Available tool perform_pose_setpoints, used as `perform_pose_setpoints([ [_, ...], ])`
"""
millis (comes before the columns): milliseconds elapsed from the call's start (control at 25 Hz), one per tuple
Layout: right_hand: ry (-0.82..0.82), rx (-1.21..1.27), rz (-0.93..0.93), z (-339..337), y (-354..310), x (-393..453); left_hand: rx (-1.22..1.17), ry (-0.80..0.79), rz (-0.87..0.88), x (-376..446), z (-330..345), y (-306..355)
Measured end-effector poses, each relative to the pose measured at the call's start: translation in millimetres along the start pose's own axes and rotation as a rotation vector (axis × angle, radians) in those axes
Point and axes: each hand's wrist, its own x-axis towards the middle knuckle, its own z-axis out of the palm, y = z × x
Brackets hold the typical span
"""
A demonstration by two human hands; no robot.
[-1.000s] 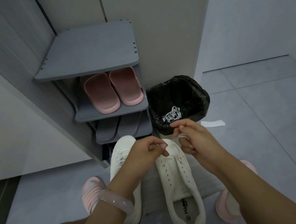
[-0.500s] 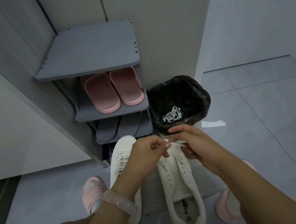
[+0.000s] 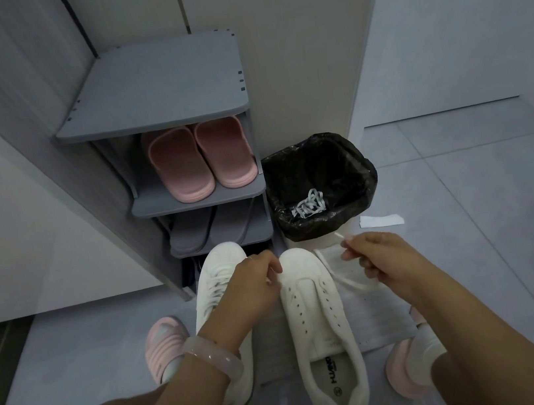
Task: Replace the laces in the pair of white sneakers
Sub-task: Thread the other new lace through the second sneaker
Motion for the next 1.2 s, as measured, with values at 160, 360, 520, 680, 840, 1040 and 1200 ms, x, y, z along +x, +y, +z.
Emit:
perform_pose_setpoints([
  [160, 0.01, -0.764, -0.207, 4.6, 20.8, 11.9, -0.01, -0.005, 0.004, 1.6, 7.0, -4.6],
  [360, -0.009, -1.036, -0.335, 14.4, 30.6, 14.0, -0.014, 0.023, -0.024, 6.4, 10.8, -6.3],
  [520, -0.005, -1.072, -0.382, 21.0, 36.6, 17.1, -0.038, -0.023, -0.032, 5.5, 14.3, -11.7],
  [680, -0.026, -1.211, -0.46, 22.7, 33.0, 13.2, -0.004, 0.003, -0.019, 8.1, 18.0, -19.3],
  [840, -0.036, -1.336, -0.48, 31.9, 36.3, 9.2, 0.001, 0.077, -0.029, 10.3, 26.0, -25.5],
  [1040, 0.02, -1.149, -0.41, 36.7, 46.9, 12.1, 0.02, 0.121, -0.001, 9.9, 36.8, -27.2],
  [1200, 0.005, -1.116, -0.39, 36.2, 47.4, 13.2, -0.012, 0.183, -0.007, 12.5, 39.9, -24.4],
])
